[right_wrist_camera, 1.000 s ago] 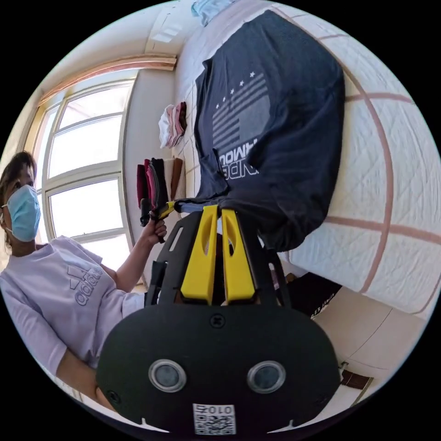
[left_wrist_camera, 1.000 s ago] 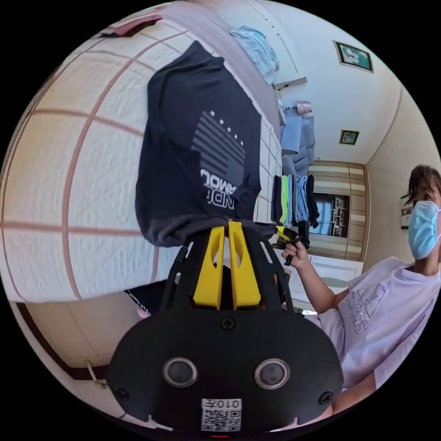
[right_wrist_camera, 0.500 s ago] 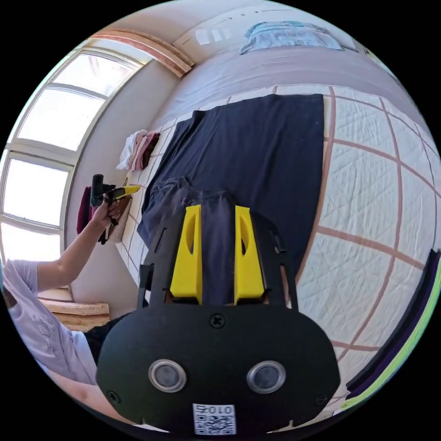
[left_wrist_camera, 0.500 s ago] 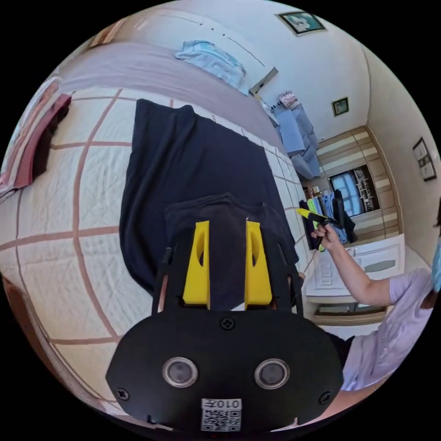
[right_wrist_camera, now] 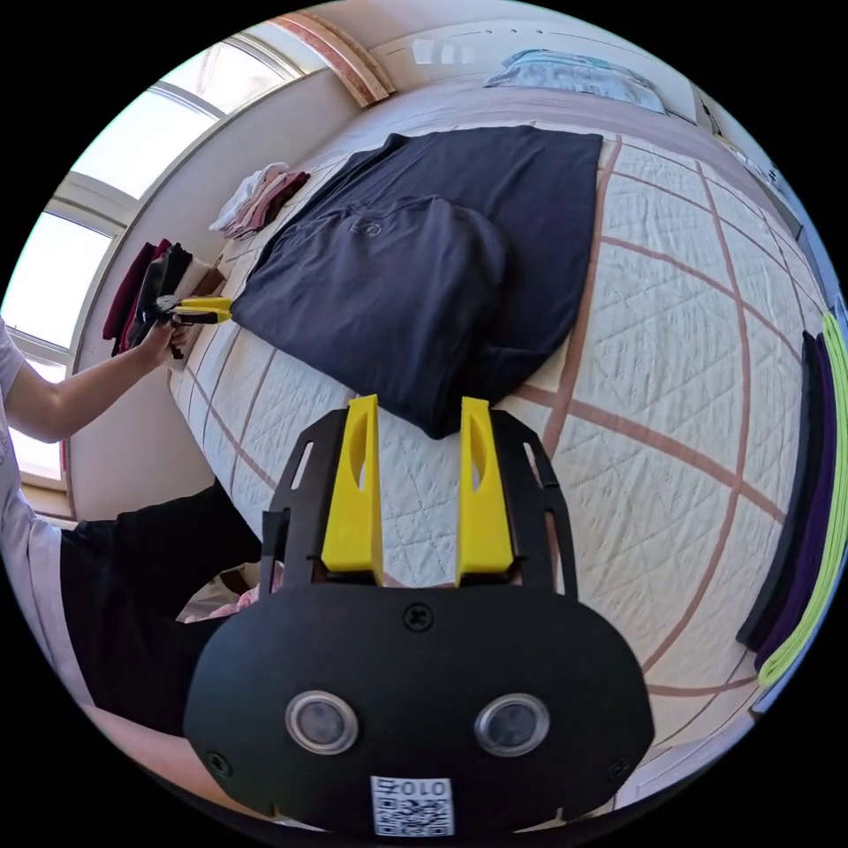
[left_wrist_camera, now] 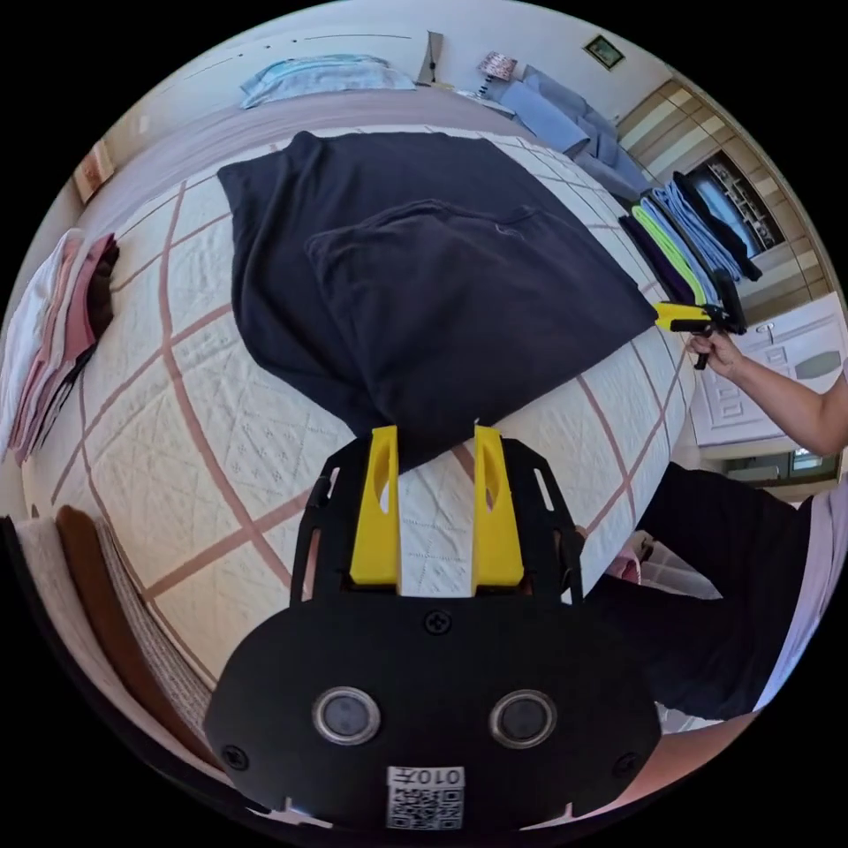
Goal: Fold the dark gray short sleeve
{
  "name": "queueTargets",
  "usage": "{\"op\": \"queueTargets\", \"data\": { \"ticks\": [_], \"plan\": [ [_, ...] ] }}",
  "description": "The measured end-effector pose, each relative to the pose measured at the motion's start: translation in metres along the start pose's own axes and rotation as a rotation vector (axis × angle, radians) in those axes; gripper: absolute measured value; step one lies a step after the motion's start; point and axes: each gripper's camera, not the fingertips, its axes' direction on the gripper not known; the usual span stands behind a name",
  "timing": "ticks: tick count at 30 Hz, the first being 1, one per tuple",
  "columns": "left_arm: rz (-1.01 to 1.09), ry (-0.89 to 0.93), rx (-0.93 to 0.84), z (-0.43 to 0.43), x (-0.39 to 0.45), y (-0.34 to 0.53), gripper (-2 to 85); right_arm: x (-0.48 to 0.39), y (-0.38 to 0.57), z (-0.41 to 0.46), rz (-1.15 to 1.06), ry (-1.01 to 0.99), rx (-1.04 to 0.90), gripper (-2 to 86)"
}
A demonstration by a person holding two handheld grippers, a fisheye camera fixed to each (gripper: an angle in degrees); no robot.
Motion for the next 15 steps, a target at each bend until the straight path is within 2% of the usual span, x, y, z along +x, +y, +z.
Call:
{"op": "queueTargets", "data": {
  "ticks": [3, 8, 11, 15],
  "plan": [
    [0.088, 0.038, -0.103, 0.024, 0.008, -0.015, 10.2, -0.008, -0.011, 0.017, -0.05, 0.022, -0.066, 10.6],
    [0.109, 0.012, -0.098, 0.032, 0.005, -0.021, 5.3, -0.019, -0.02, 0.022, -0.11, 0.095, -0.145, 4.9],
    [0.085, 0.137, -0.127, 0.031, -0.013, -0.029, 3.1, -0.014, -0.021, 0.01, -0.095, 0.003, -0.176, 4.2],
    [0.079, 0.273, -0.173, 0.016, -0.031, -0.042, 1.8, -0.022, -0.015, -0.029, -0.194, -0.028, -0.172, 4.0]
  ]
}}
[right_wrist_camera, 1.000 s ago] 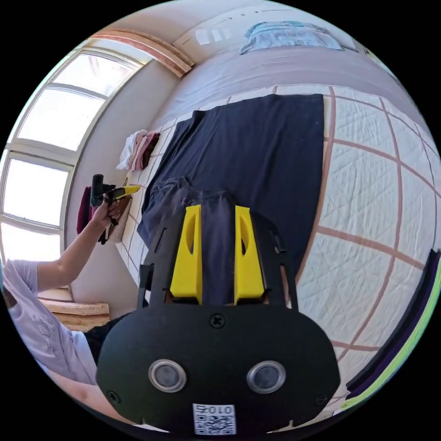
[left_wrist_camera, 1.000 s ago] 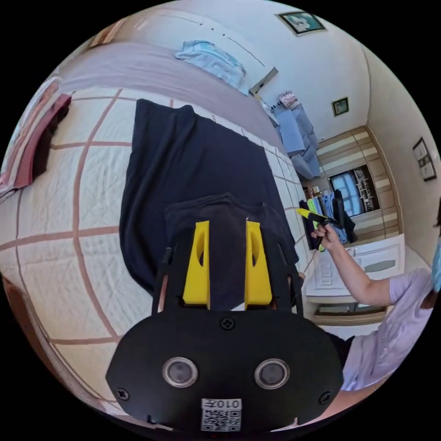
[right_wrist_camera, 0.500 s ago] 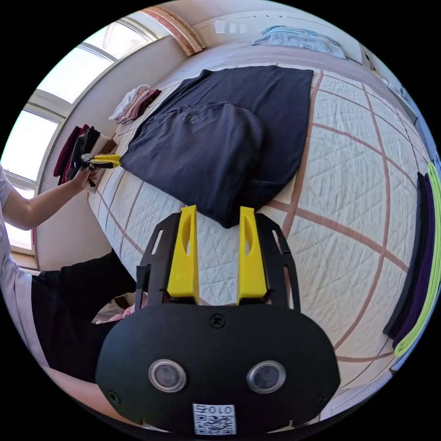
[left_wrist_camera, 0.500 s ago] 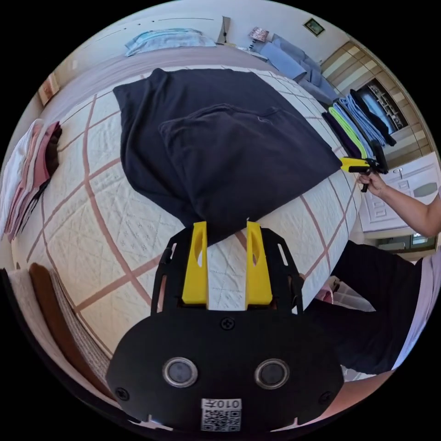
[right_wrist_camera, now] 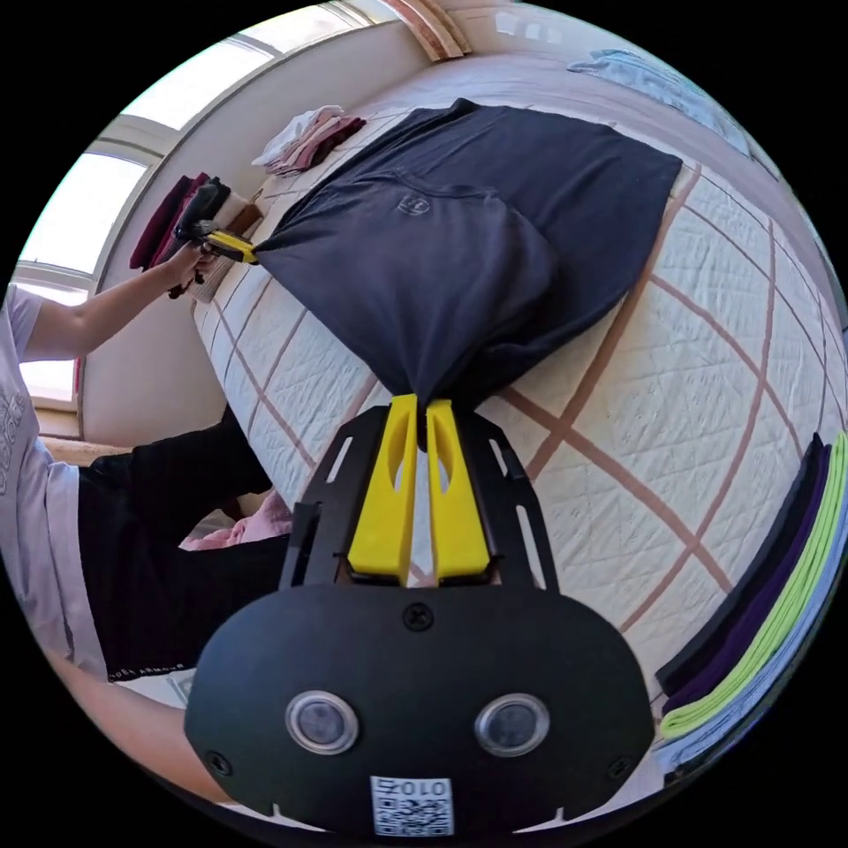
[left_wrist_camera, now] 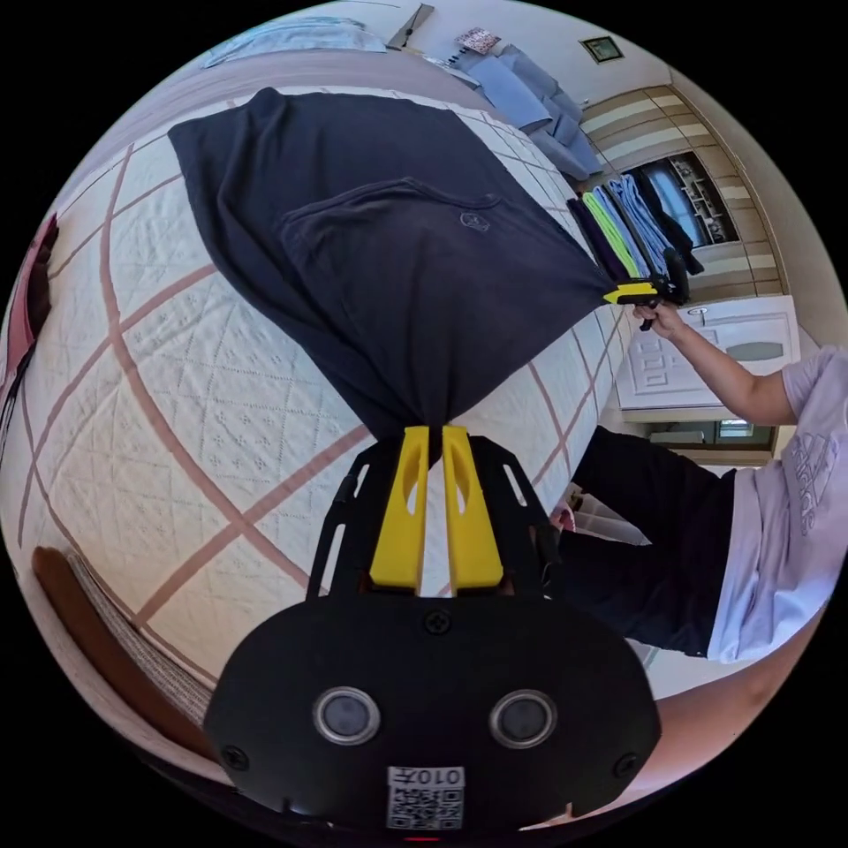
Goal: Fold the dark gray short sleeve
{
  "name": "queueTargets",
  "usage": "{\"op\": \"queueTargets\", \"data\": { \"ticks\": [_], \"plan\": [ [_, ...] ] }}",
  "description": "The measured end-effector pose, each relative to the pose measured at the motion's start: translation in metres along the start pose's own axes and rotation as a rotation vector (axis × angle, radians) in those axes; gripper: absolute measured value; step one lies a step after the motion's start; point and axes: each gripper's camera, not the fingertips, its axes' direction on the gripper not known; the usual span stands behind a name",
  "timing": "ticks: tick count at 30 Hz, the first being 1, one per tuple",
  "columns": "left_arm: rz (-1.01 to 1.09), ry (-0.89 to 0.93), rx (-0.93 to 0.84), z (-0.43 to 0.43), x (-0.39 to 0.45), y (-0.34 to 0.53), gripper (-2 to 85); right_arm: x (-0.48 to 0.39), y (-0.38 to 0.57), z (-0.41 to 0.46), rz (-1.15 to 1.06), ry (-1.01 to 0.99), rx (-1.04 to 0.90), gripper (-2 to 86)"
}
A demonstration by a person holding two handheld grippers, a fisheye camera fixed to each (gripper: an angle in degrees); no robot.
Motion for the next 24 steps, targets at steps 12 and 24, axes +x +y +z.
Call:
{"op": "queueTargets", "data": {
  "ticks": [12, 24],
  "plan": [
    [-0.116, 0.098, -0.156, 0.023, 0.085, 0.071, 1.6, -0.061, 0.104, -0.018, 0.02, -0.031, -0.194, 3.8],
    [-0.339, 0.093, 0.041, 0.044, 0.063, 0.119, 5.3, -0.048, 0.169, -0.001, 0.225, 0.053, -0.266, 3.8]
  ]
}}
